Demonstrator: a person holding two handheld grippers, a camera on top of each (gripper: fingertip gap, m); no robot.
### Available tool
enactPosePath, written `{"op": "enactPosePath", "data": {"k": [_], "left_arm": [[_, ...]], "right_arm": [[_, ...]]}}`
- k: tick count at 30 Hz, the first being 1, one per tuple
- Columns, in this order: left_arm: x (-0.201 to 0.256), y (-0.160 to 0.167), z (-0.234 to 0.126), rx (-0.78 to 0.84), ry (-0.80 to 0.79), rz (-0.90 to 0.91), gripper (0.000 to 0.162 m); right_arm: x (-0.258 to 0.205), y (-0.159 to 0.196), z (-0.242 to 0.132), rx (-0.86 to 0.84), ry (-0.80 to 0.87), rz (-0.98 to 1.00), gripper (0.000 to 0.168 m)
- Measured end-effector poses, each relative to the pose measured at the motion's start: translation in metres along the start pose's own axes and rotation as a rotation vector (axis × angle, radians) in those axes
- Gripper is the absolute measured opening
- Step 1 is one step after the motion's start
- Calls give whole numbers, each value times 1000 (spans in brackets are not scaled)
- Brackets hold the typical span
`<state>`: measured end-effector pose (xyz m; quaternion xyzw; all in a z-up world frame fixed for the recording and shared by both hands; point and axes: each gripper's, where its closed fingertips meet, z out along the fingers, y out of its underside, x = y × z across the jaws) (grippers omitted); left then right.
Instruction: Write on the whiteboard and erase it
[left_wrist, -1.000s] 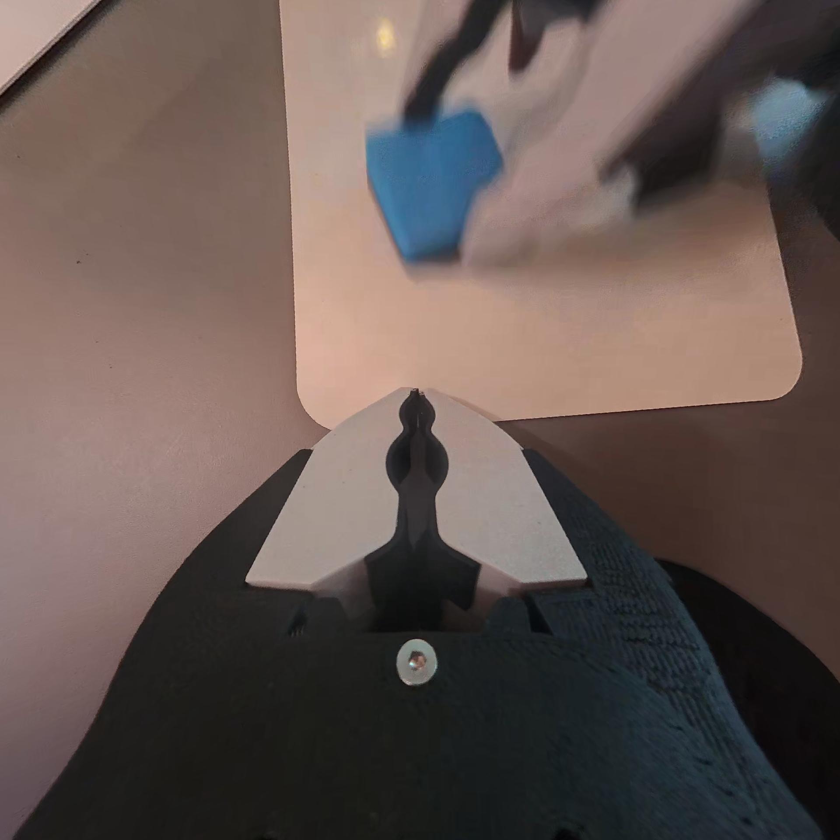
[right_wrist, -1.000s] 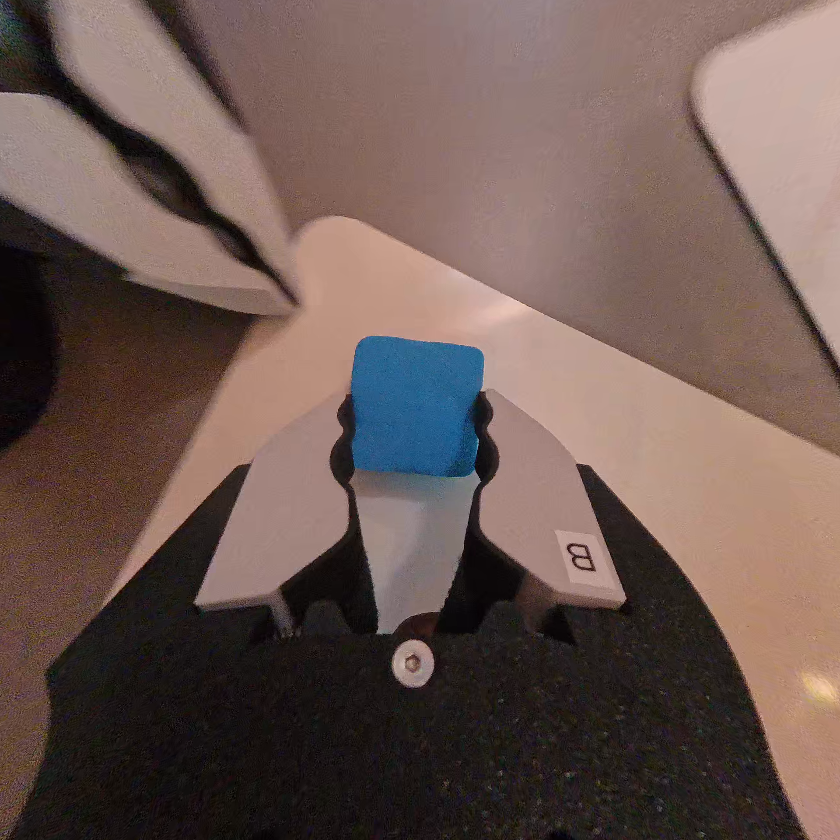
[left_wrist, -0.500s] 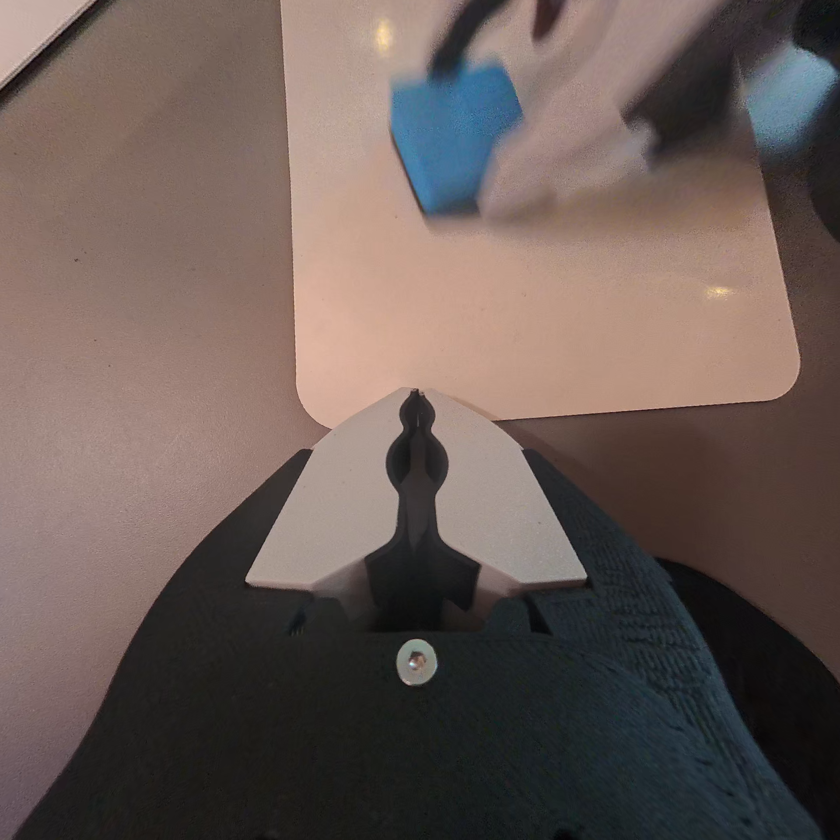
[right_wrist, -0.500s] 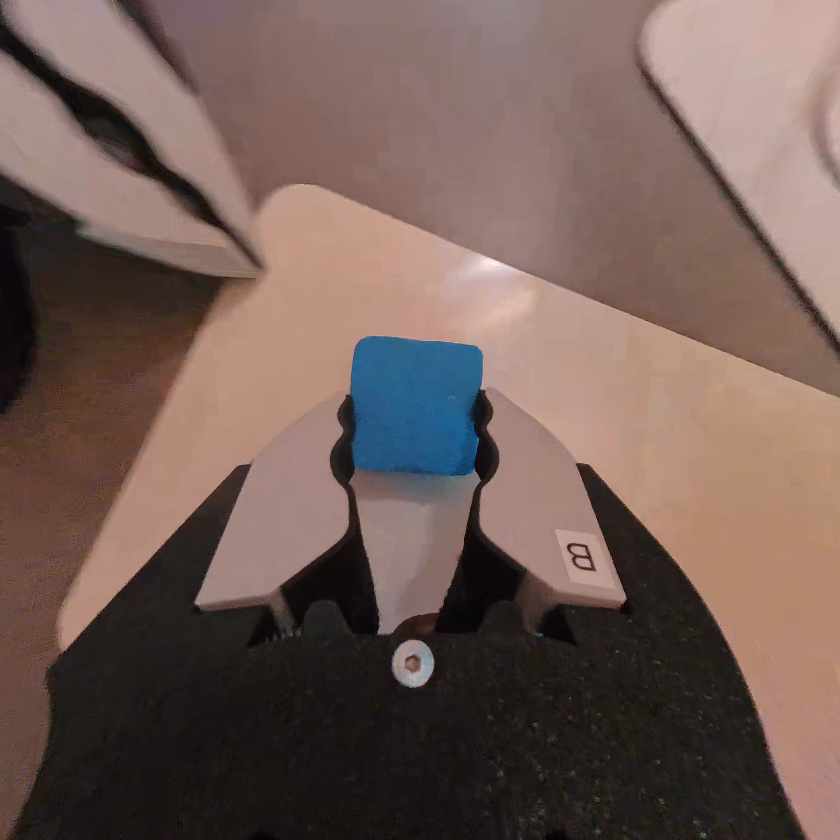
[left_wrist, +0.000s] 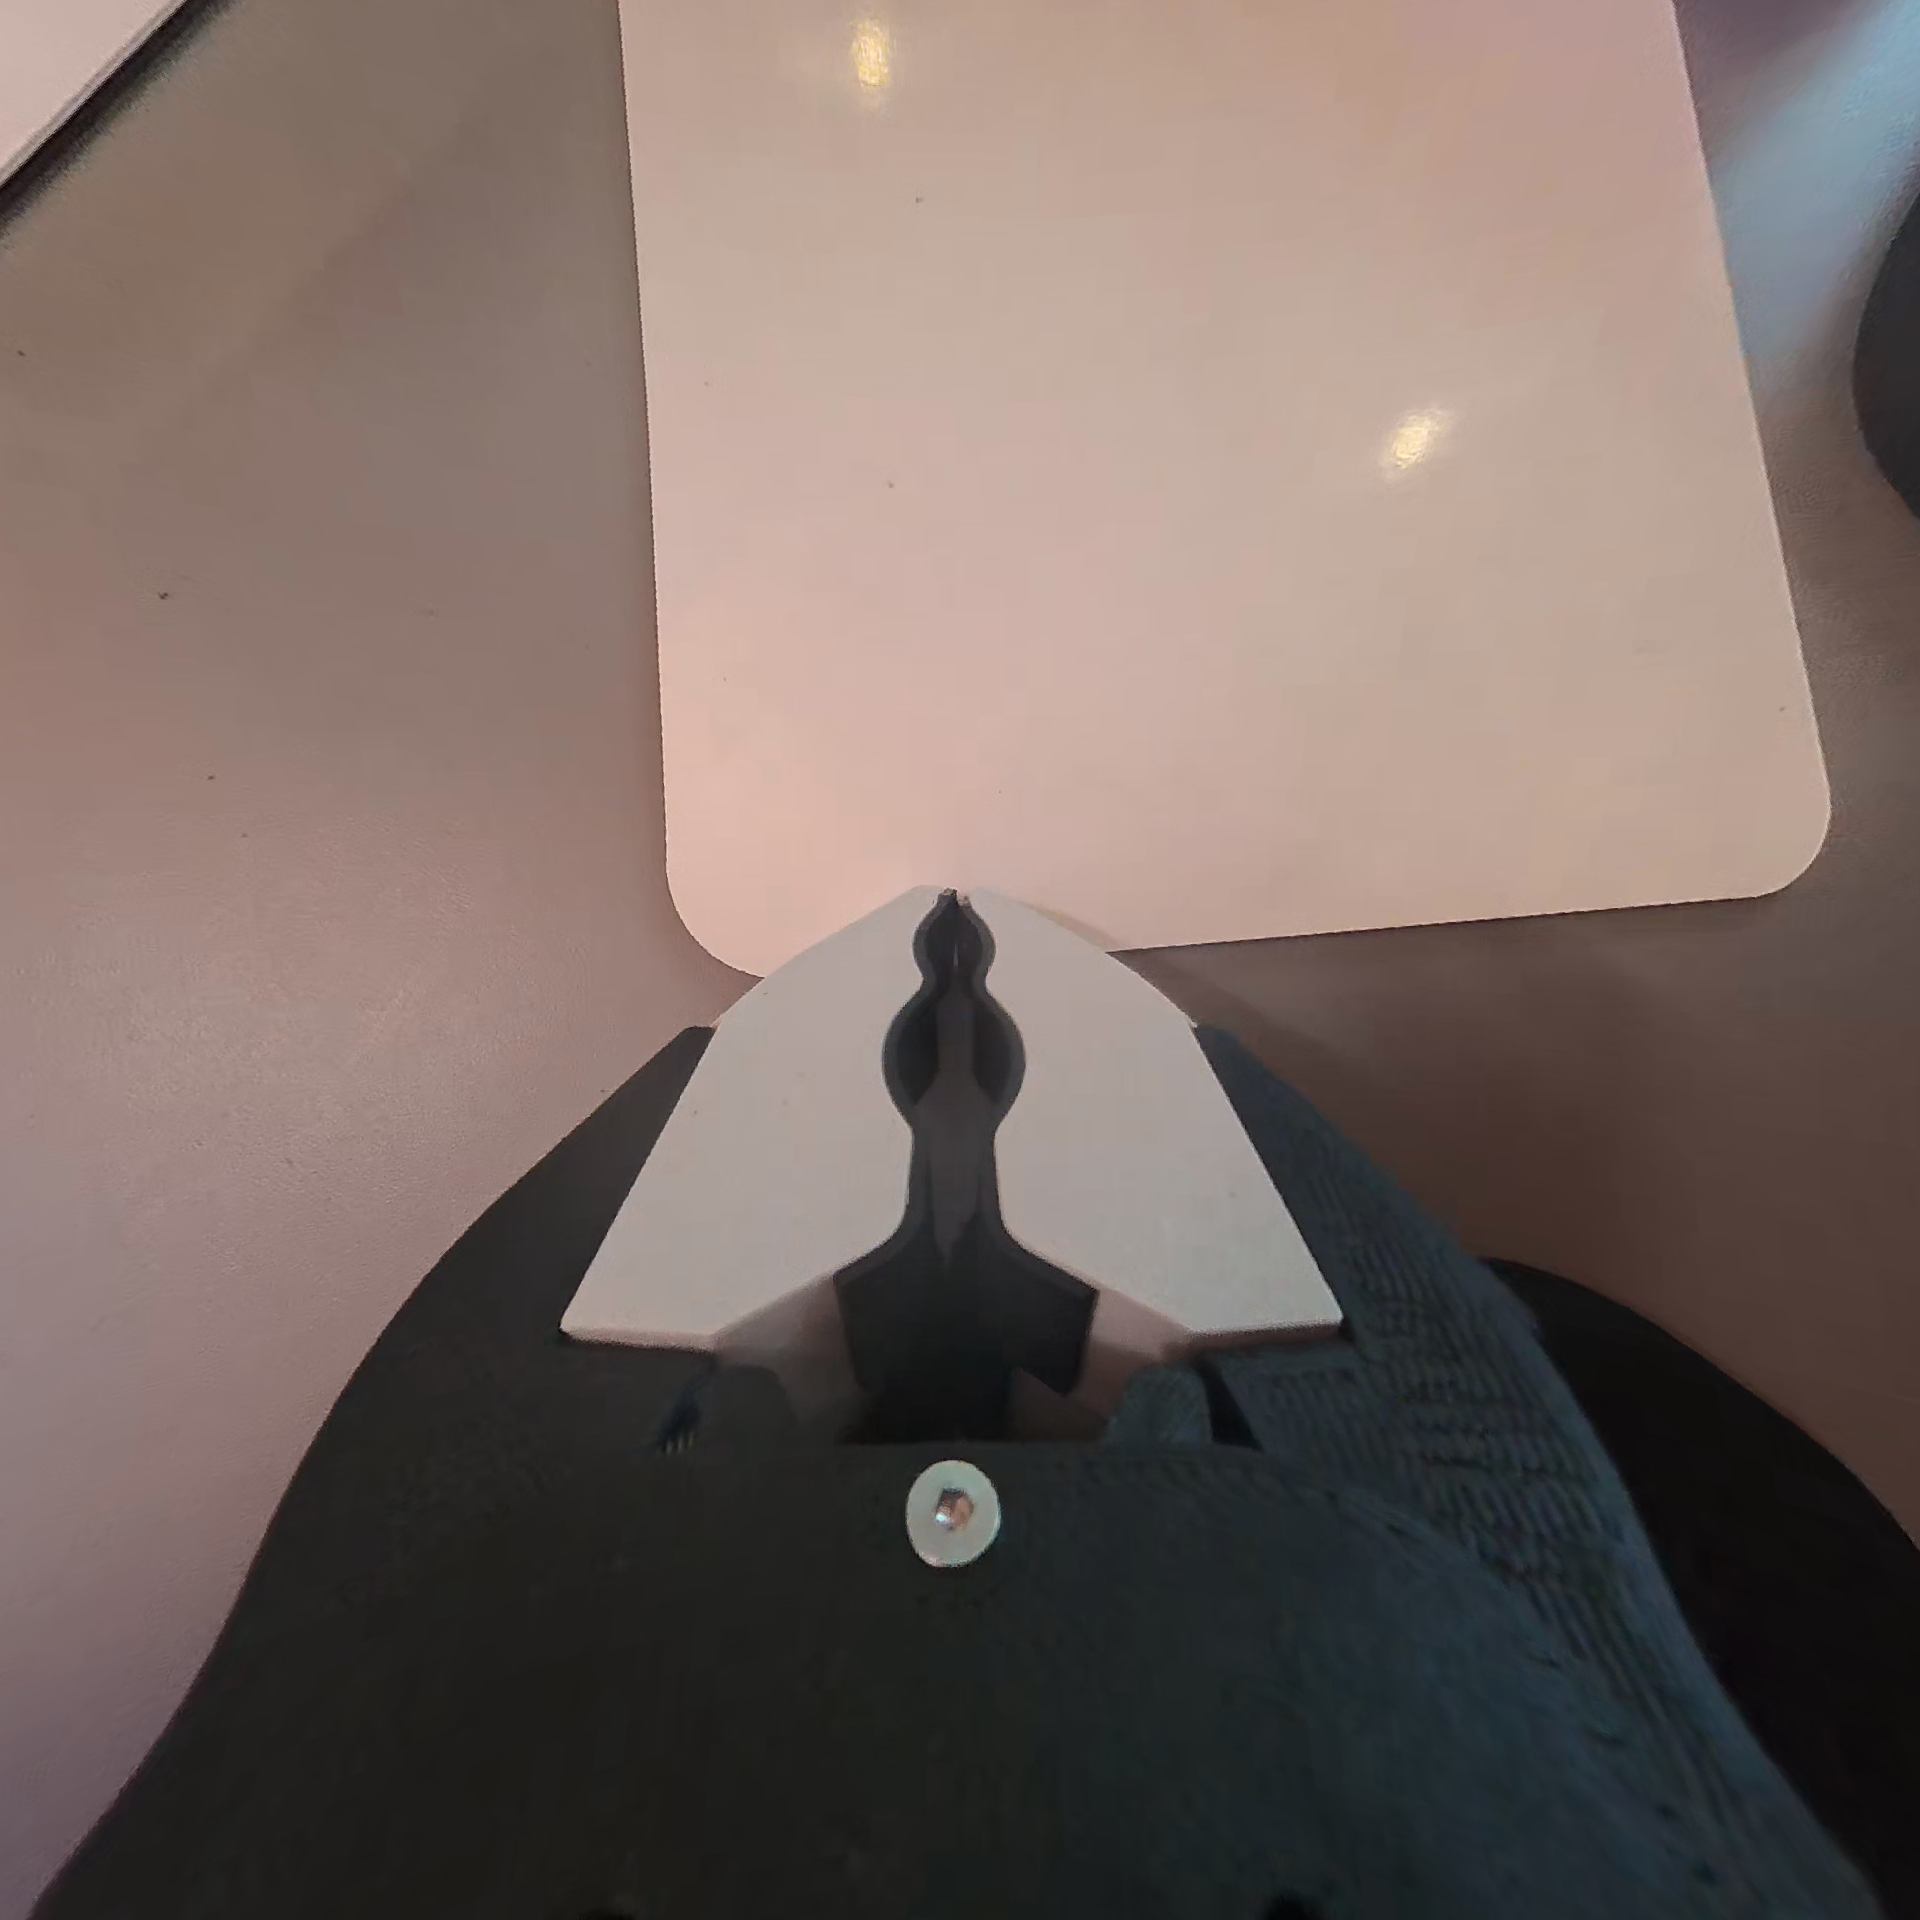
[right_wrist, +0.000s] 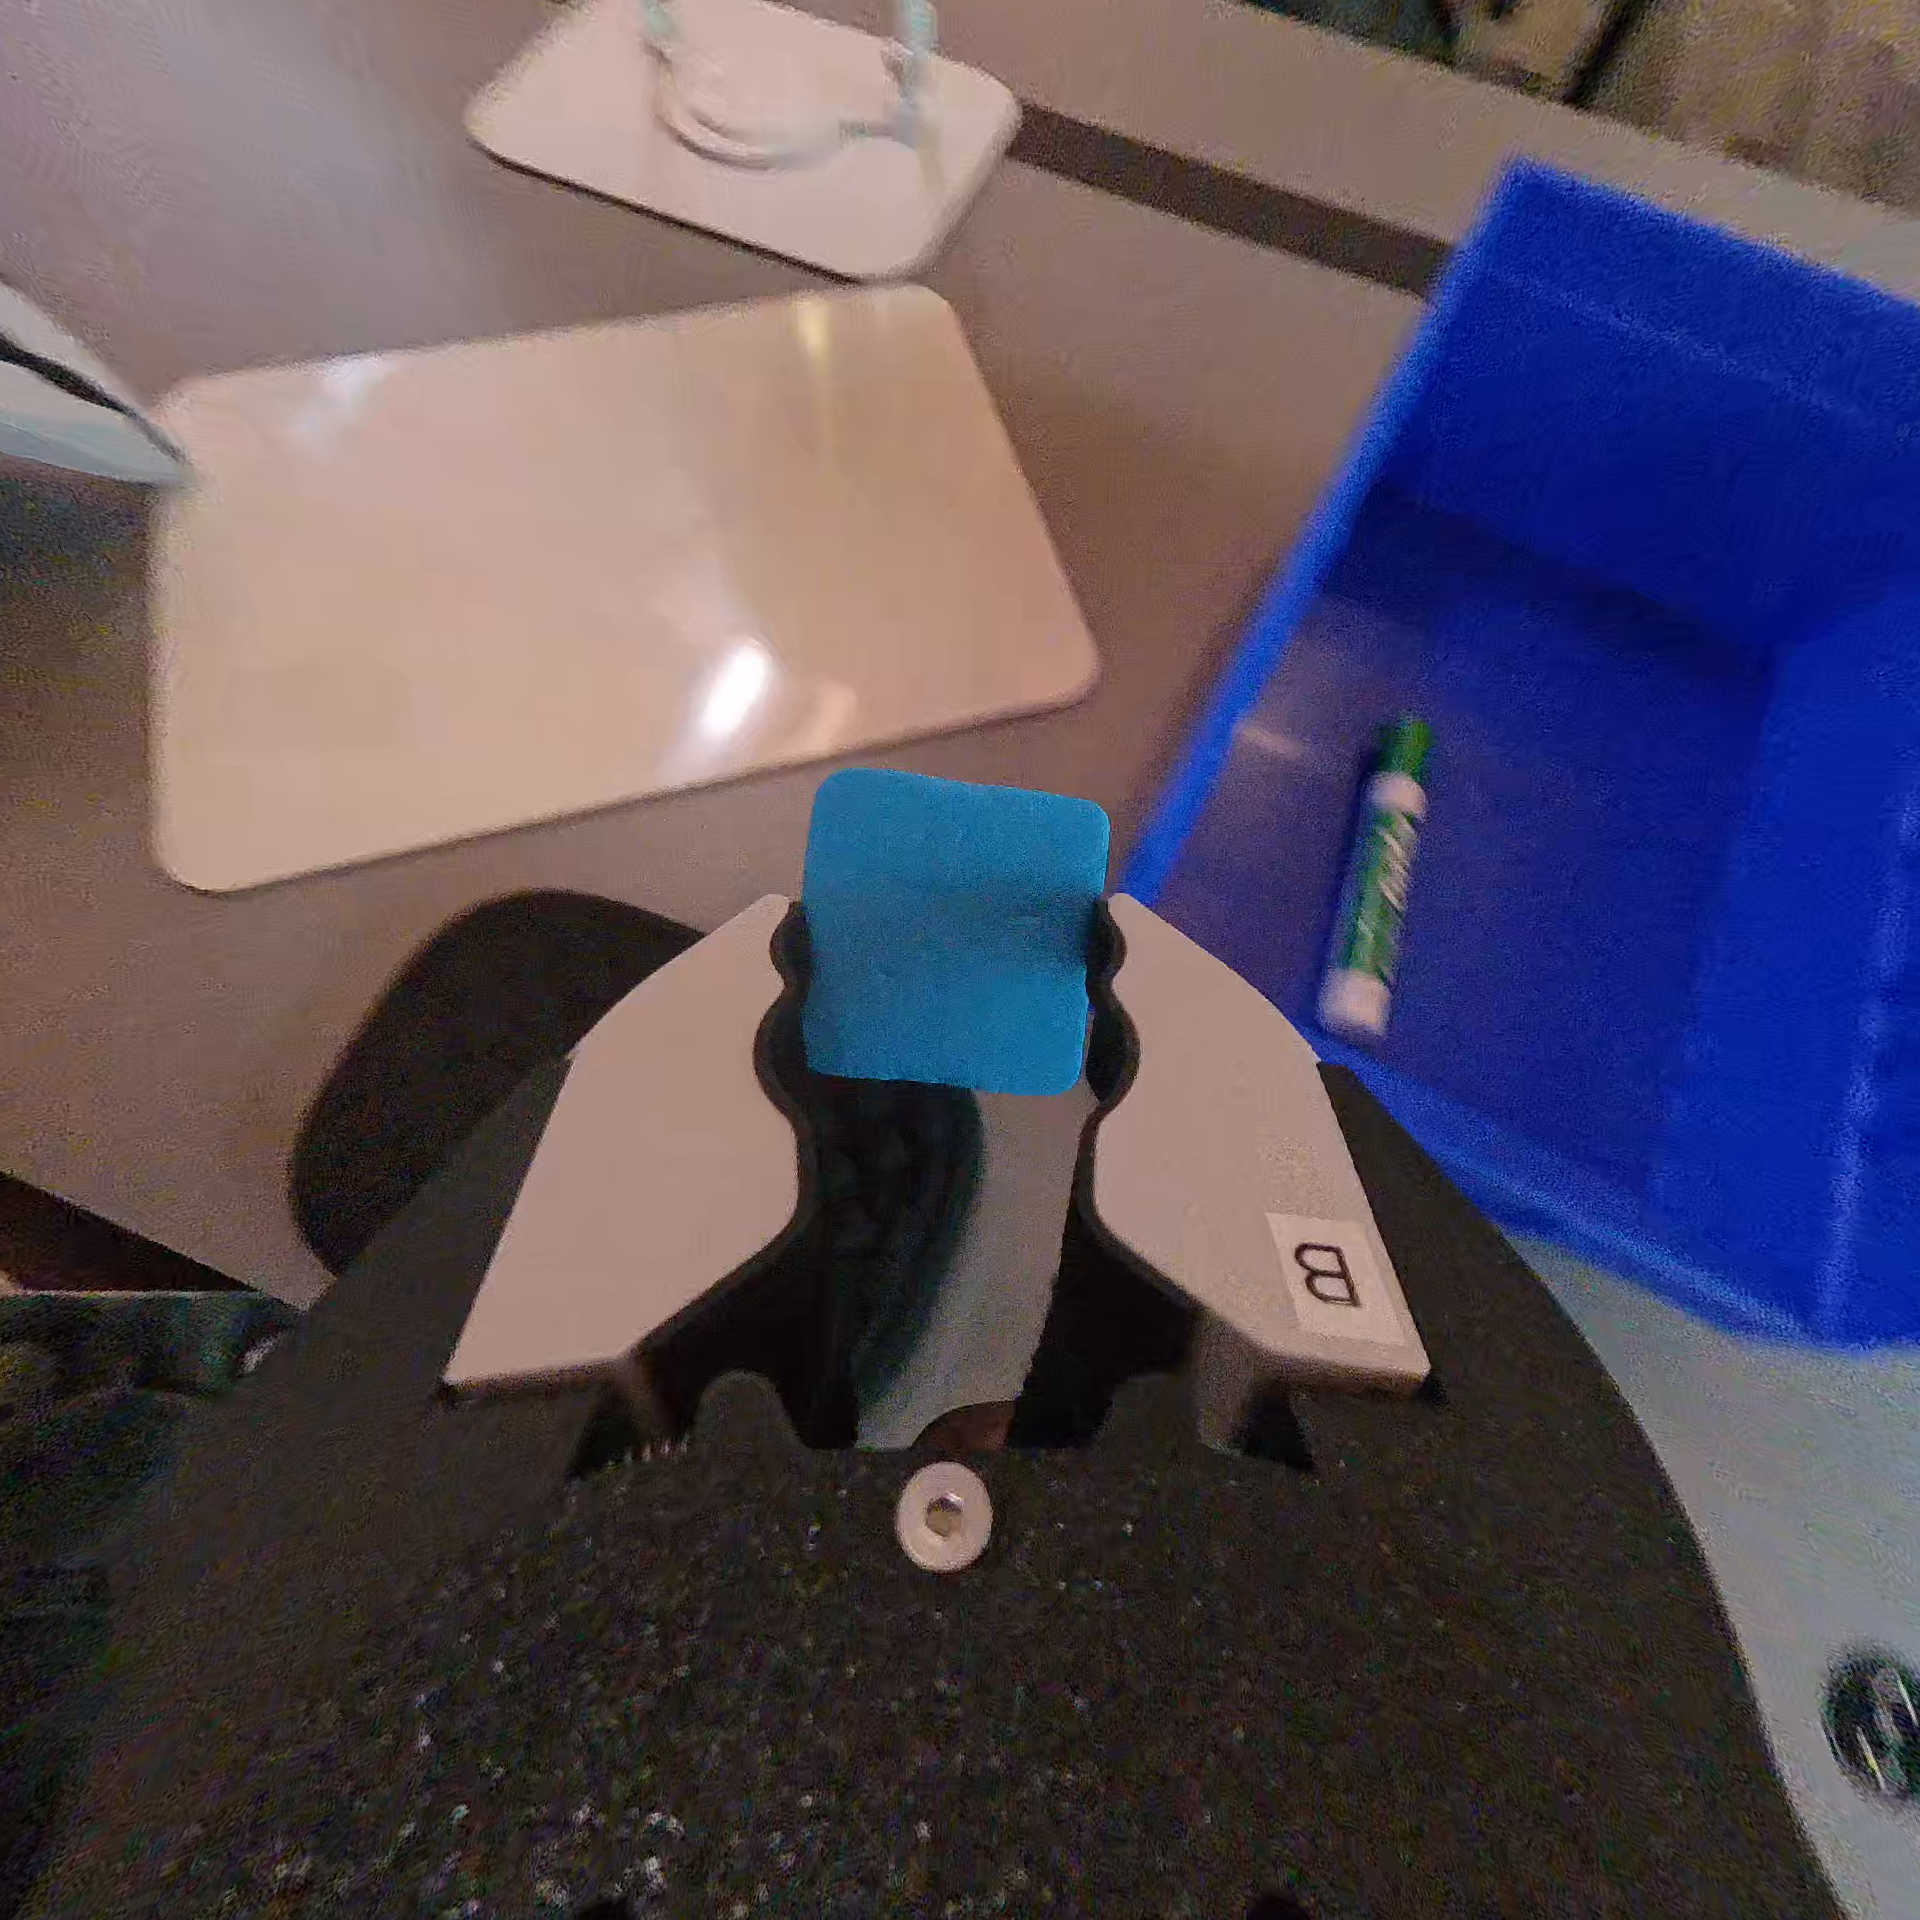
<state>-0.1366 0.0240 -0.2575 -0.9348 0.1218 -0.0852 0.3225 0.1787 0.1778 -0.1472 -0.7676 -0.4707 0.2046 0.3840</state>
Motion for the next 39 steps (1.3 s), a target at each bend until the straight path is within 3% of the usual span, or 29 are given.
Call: {"op": "enactPosePath", "data": {"k": [4,9,10,13,16,18,20,23,25,26,30,34,39], "left_arm": [[0,0,0,-7,-18,10,1],[-10,-5,-3,22,-121,37,1],[-6,-14,-11,81,-124,21,12],[11,-42,-46,276,-116,-19,31],[39,-54,-88,413,-104,-21,51],[57,-50,-123,474,-112,-8,55],[63,-35,-165,509,-186,3,55],[28,8,-241,515,-484,-93,53],[-16,60,-277,397,-736,-253,51],[-32,85,-281,313,-785,-346,52],[-70,129,-252,176,-809,-537,57],[-91,169,-204,-47,-711,-686,57],[-101,199,-190,-236,-661,-776,50]], "right_arm": [[62,73,-15,-125,130,174,52],[75,118,11,-193,108,266,52],[77,126,15,-221,116,267,52],[76,126,22,-212,104,271,53],[78,117,19,-197,103,277,77],[78,97,12,-121,115,235,80],[74,70,3,-21,113,195,80],[64,29,-10,146,95,145,77],[50,7,-16,241,61,118,73],[44,-2,-18,271,49,107,71],[18,-20,-13,282,16,20,69],[-2,-34,-10,282,-15,-49,67],[-9,-44,-10,300,-18,-86,65]]}}
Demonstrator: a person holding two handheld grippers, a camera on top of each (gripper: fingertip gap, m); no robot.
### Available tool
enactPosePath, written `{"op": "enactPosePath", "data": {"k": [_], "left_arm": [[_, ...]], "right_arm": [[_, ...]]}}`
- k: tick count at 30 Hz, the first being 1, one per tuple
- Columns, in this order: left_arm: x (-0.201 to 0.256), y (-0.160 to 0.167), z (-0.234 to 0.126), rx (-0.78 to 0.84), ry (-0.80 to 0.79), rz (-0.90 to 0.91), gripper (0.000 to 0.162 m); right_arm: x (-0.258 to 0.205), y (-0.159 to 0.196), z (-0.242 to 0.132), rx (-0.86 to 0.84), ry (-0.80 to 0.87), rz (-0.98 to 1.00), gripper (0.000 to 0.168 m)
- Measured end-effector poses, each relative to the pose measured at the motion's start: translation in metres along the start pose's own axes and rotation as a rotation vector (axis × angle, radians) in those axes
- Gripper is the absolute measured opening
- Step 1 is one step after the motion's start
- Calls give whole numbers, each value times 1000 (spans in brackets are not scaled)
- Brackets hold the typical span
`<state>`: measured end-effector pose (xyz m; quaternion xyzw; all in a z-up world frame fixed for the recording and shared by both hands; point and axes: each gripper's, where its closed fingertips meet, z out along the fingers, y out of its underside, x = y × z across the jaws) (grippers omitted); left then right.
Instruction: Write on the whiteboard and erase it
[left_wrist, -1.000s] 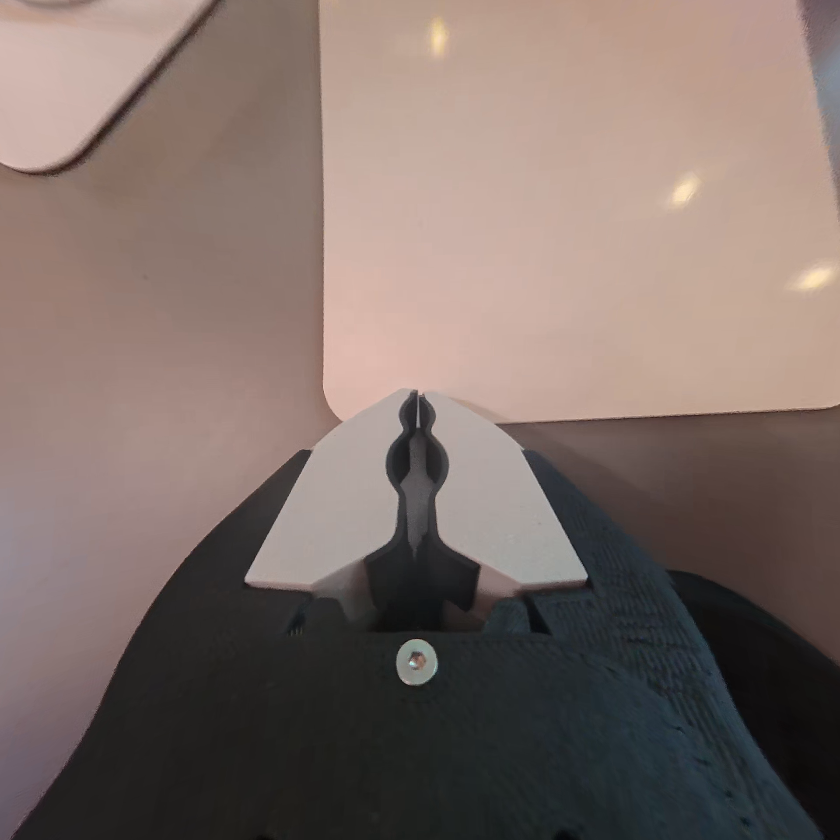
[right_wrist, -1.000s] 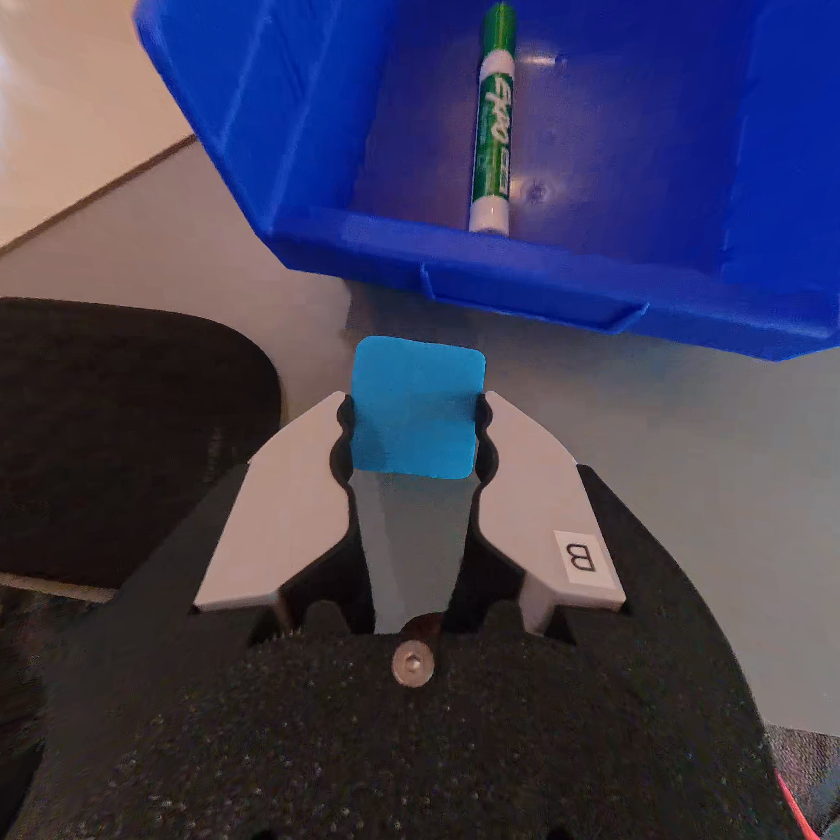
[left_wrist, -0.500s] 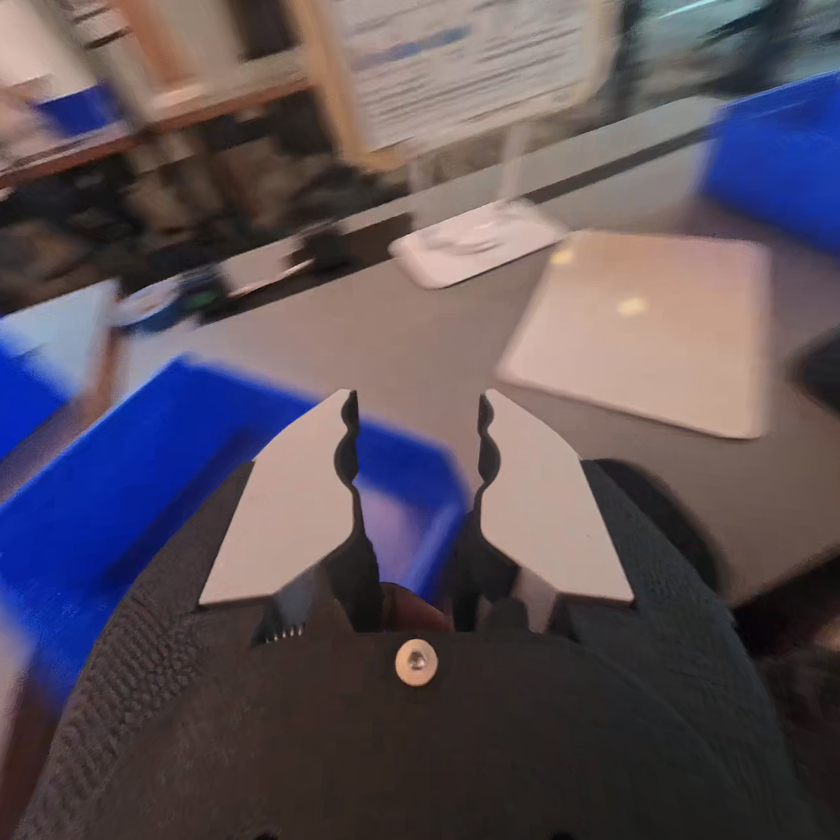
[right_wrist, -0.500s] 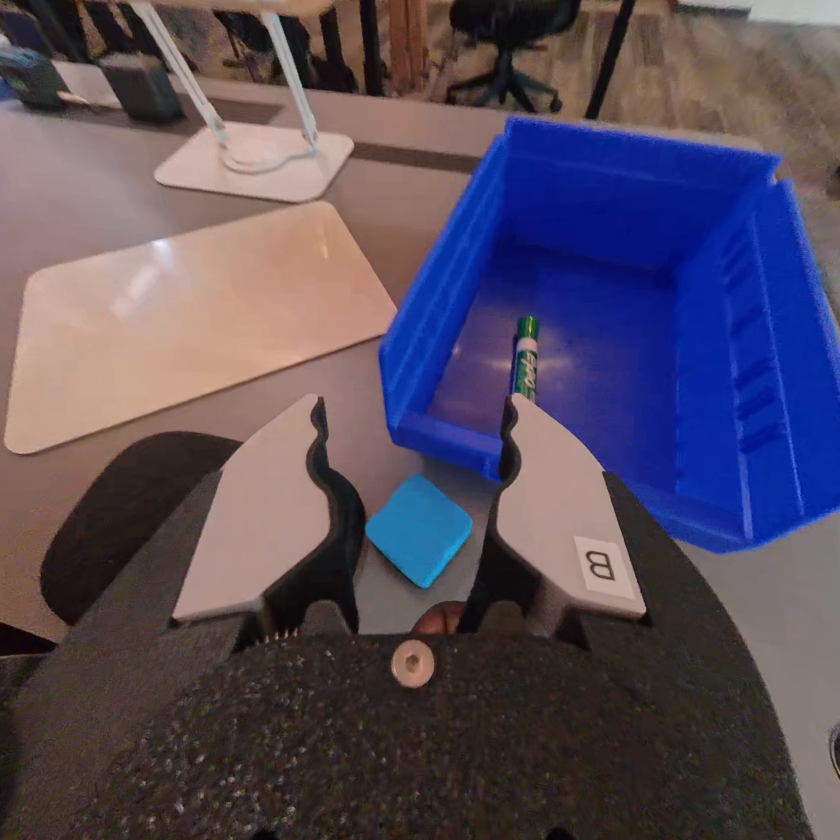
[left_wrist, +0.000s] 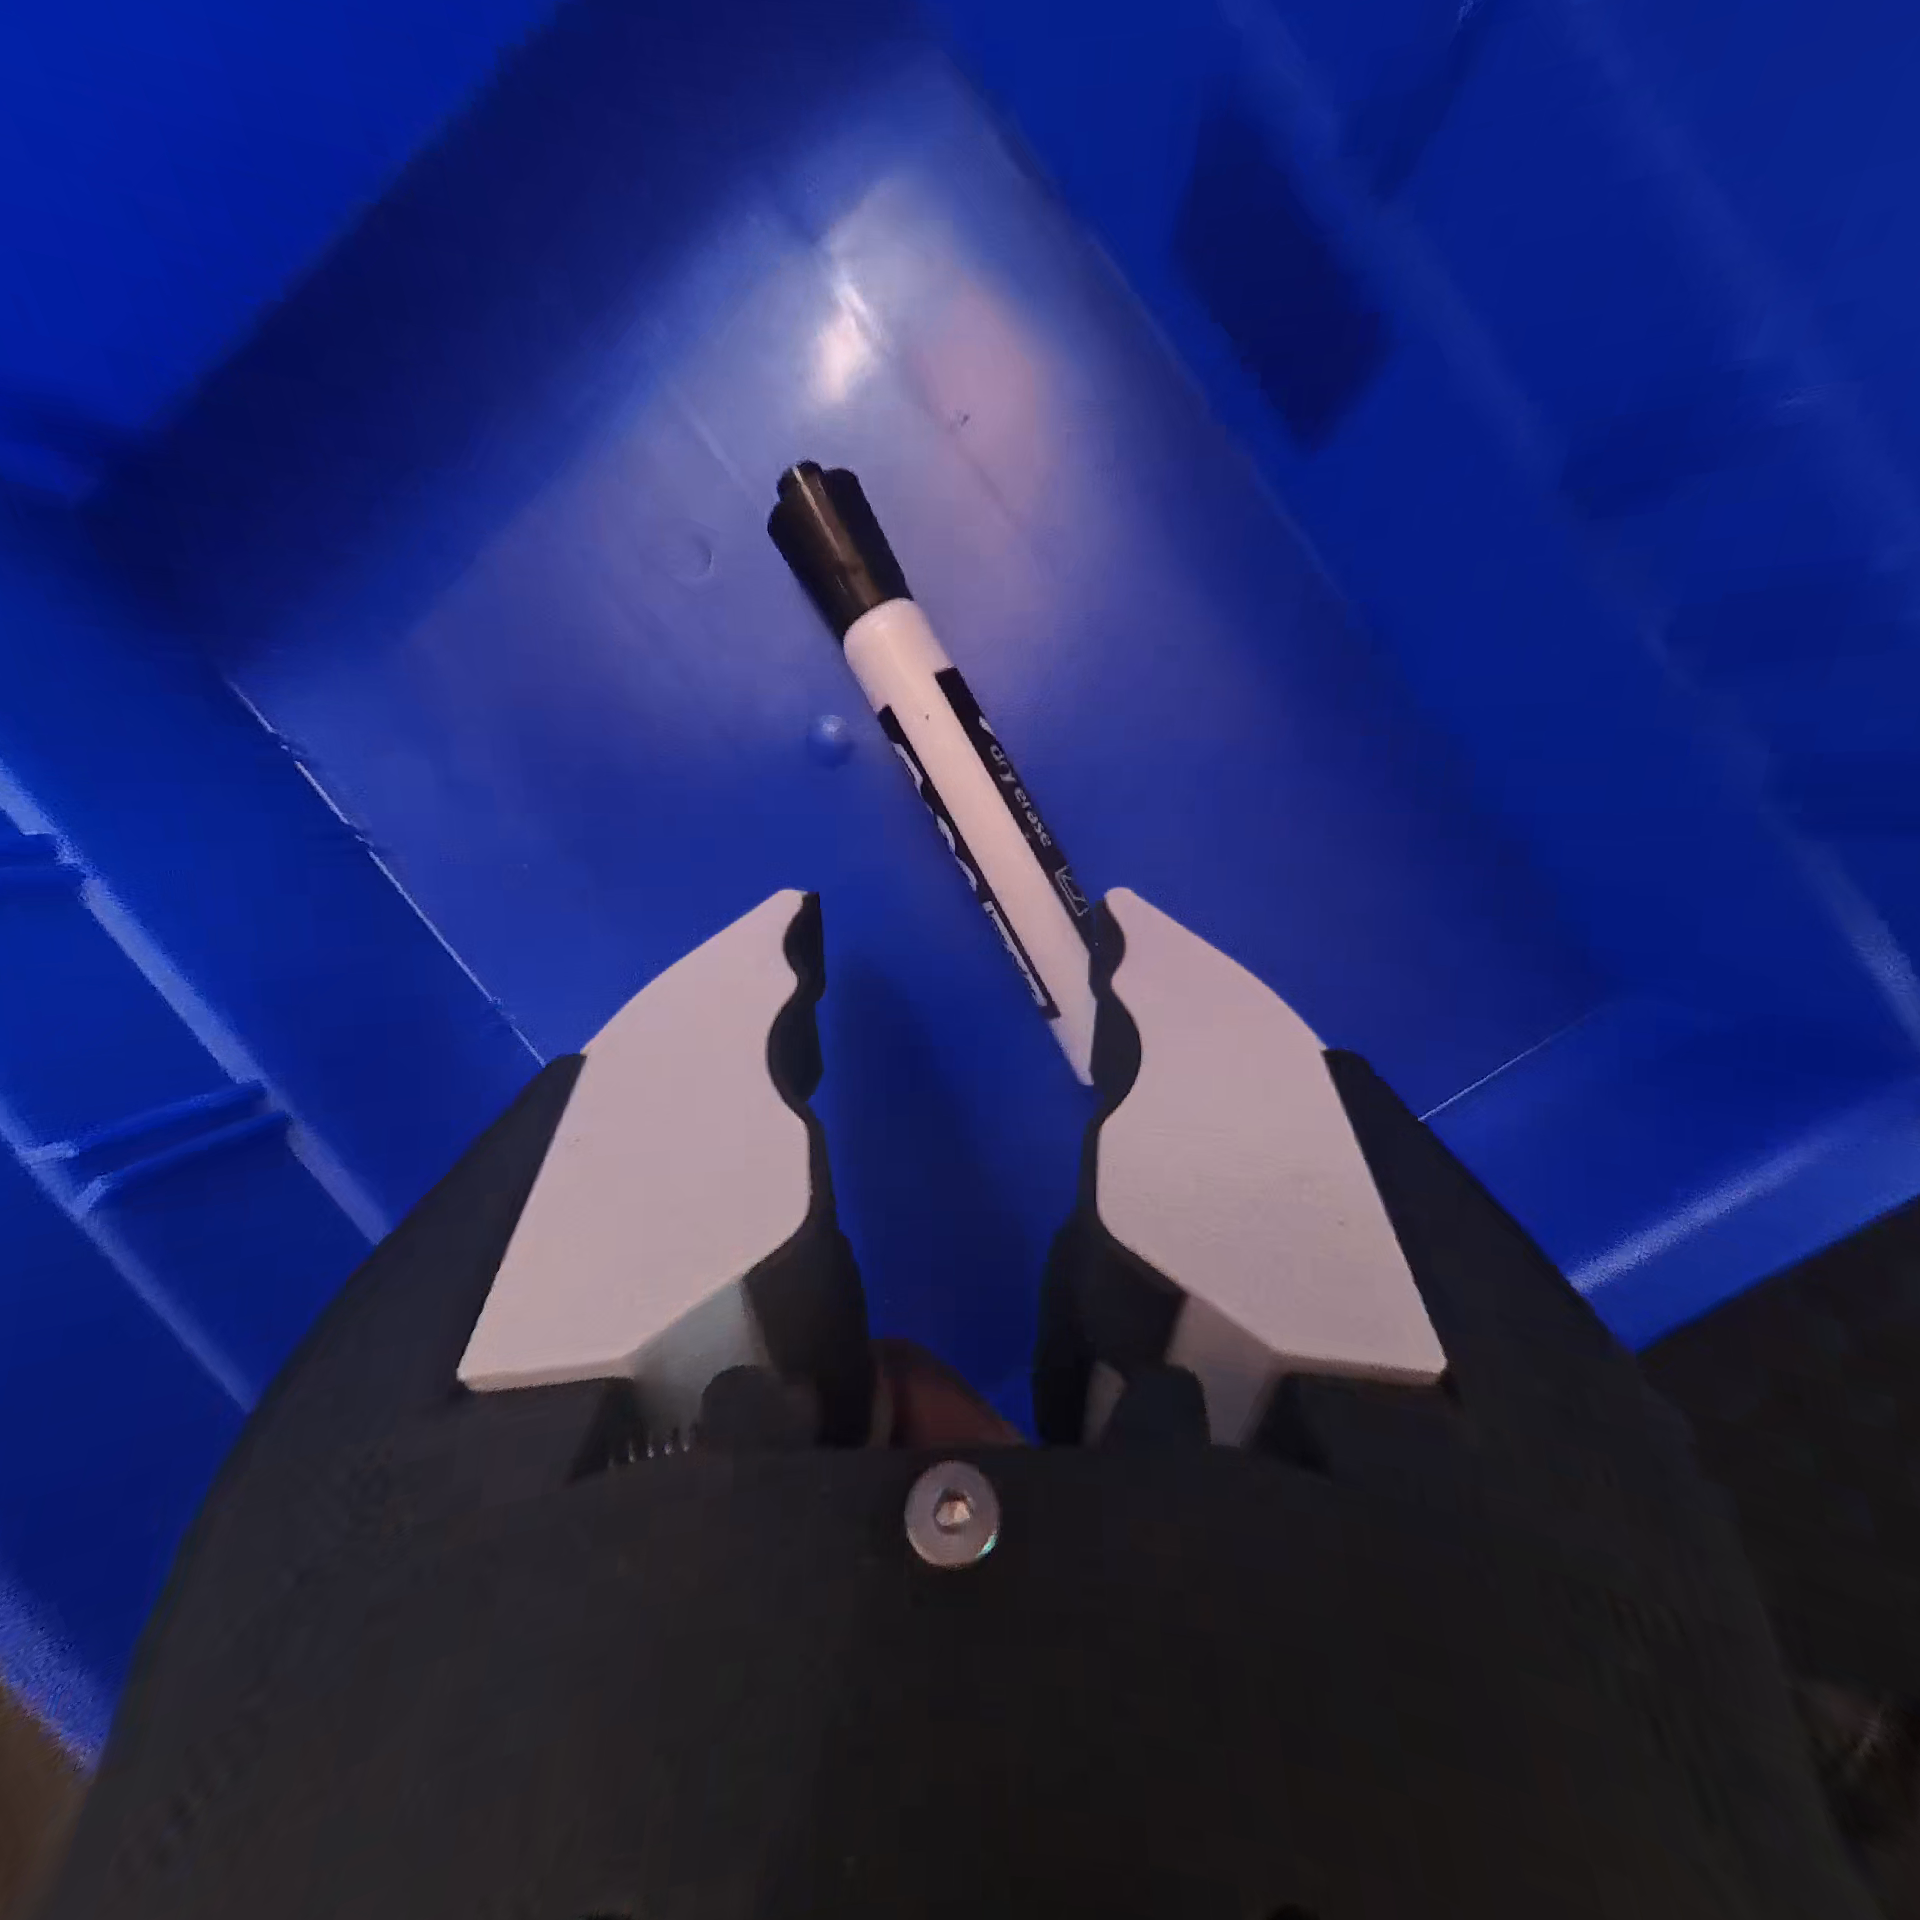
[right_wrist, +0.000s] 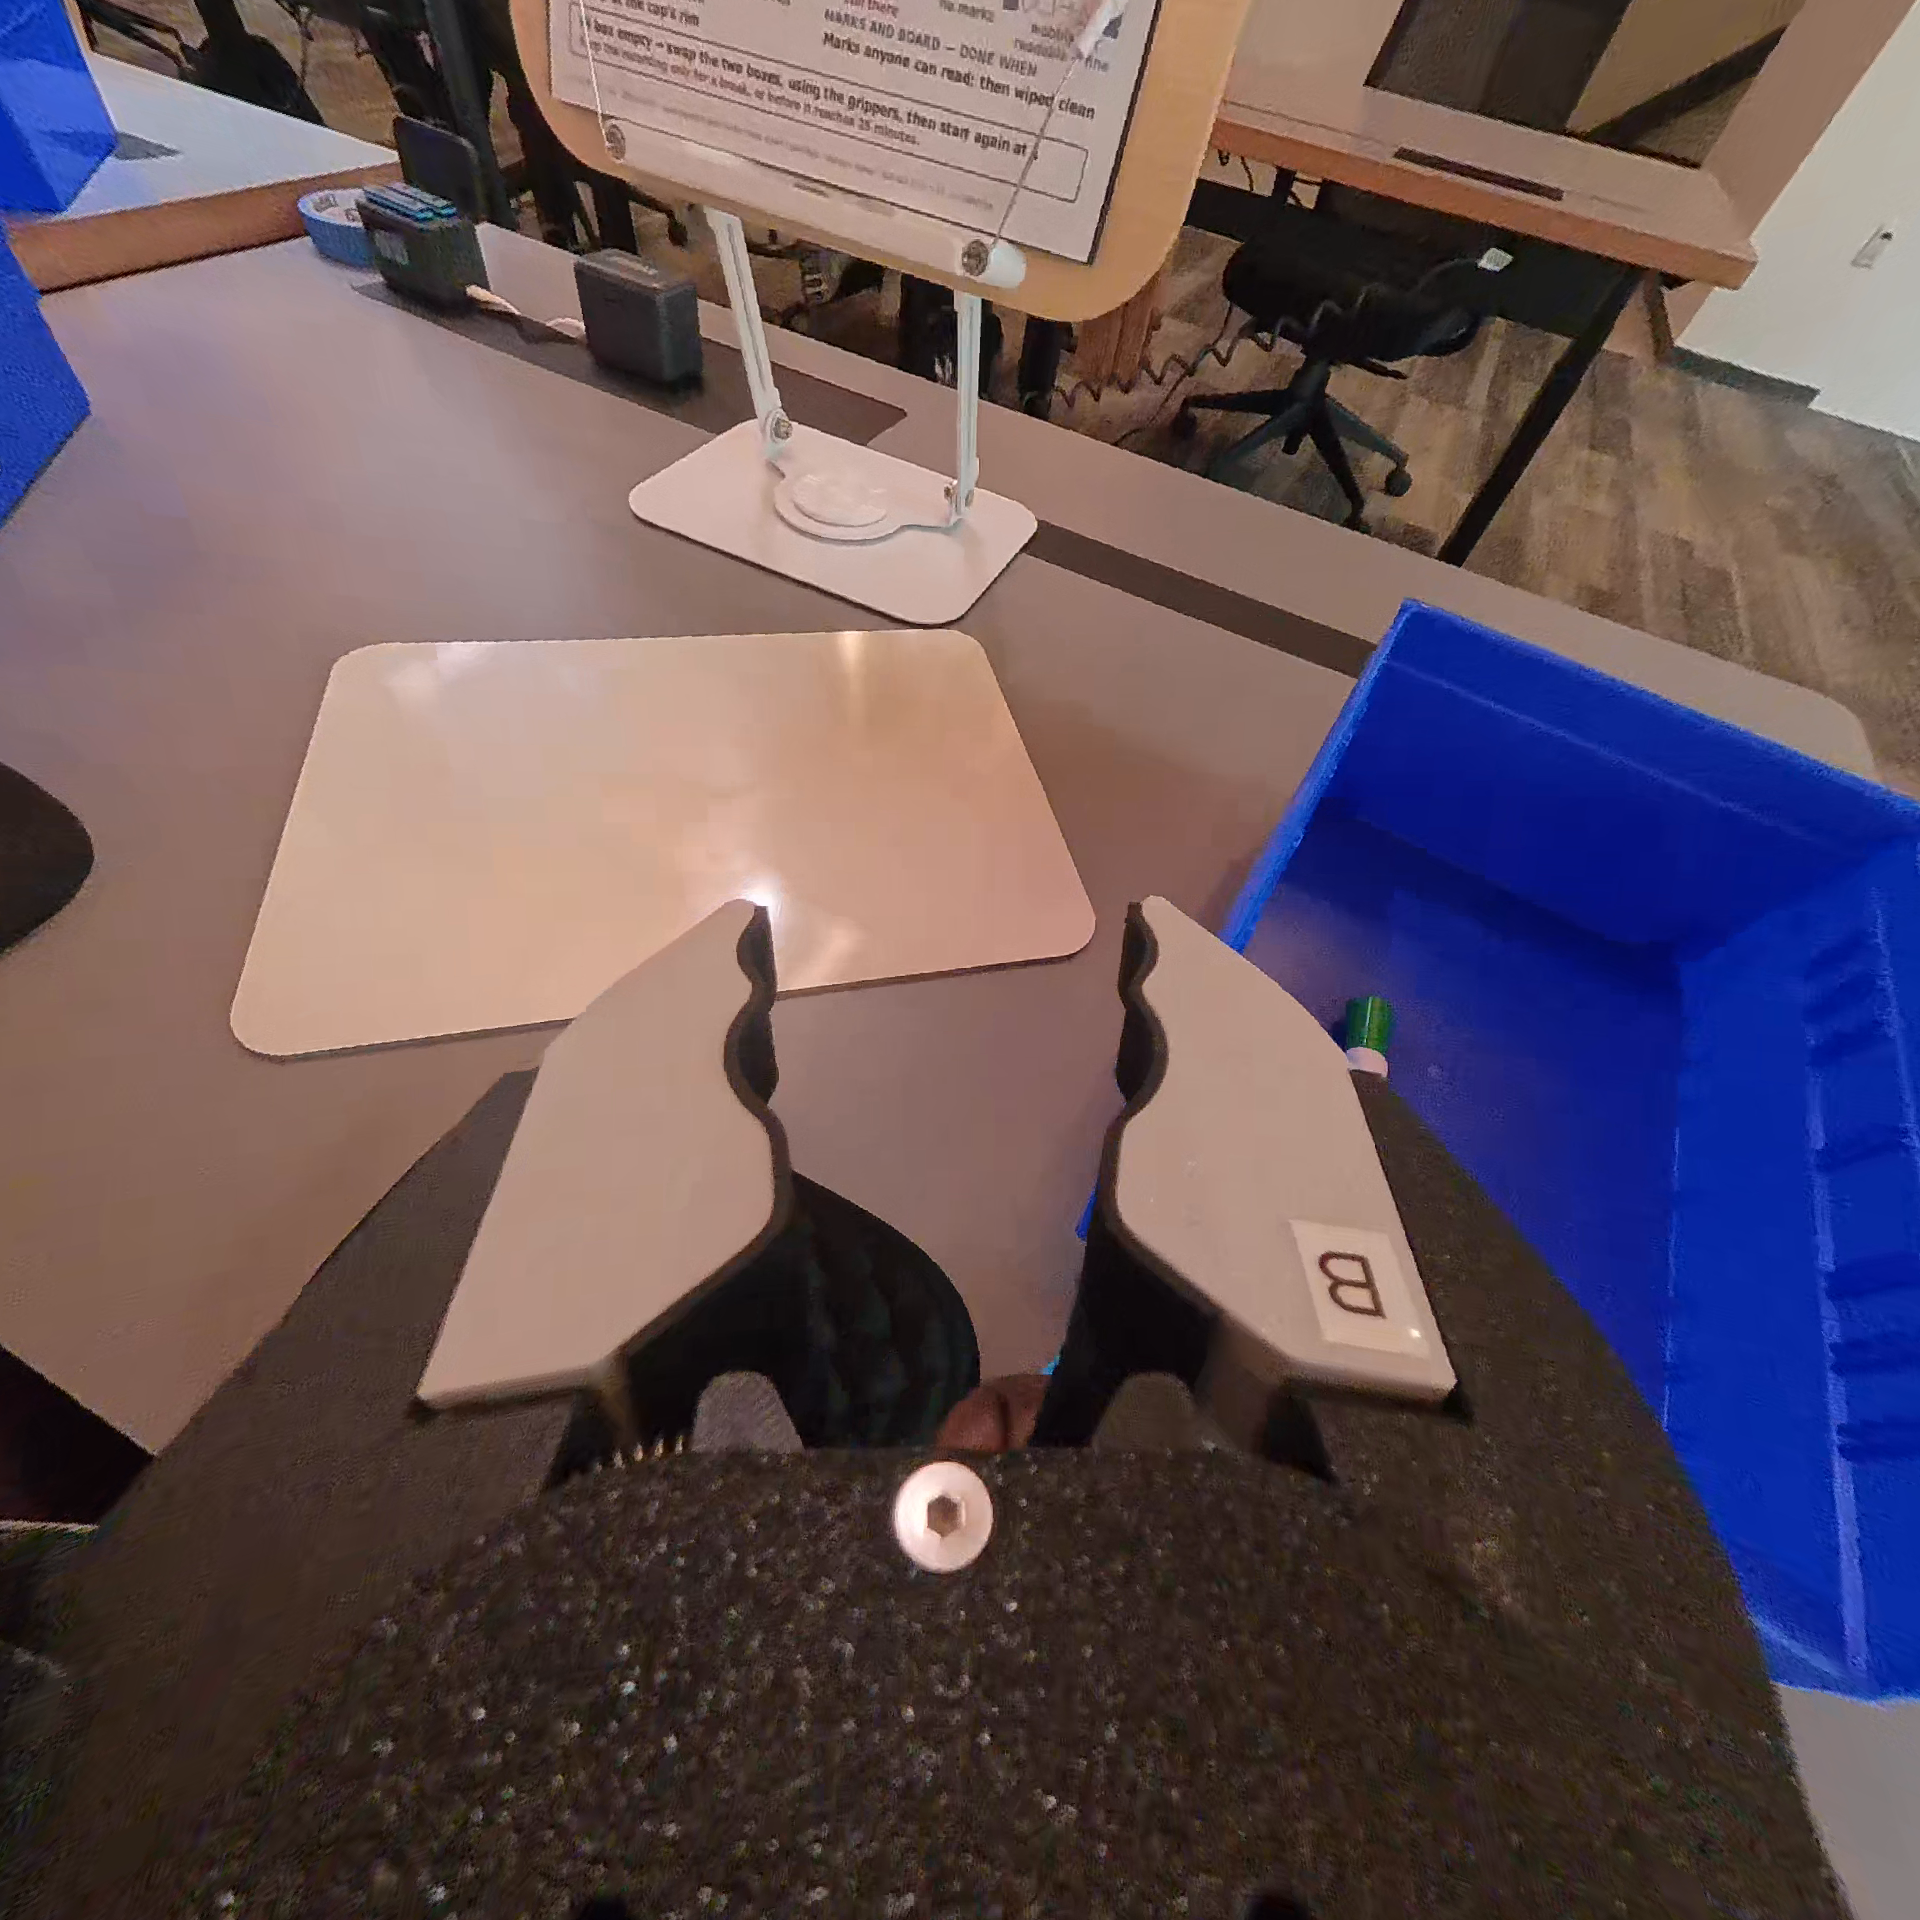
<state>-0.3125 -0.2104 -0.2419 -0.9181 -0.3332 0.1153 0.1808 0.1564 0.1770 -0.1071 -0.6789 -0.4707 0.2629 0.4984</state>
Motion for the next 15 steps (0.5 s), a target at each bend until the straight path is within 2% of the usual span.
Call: {"op": "enactPosePath", "data": {"k": [2,5,9,11,13,15], "left_arm": [[5,8,8,-53,34,21,49],[15,2,14,25,95,4,24],[3,3,11,59,-45,193,19],[-5,-7,-5,141,-141,294,19],[-3,-25,-34,242,-224,409,18],[14,-44,-65,316,-263,617,18]], "right_arm": [[-2,1,3,-1,-8,-1,64],[-6,5,11,-18,-30,-4,64],[-34,-1,27,8,-145,-27,58],[-63,-13,38,56,-257,-68,53],[-104,-24,49,81,-415,-150,52],[-147,-33,58,86,-568,-283,55]]}}
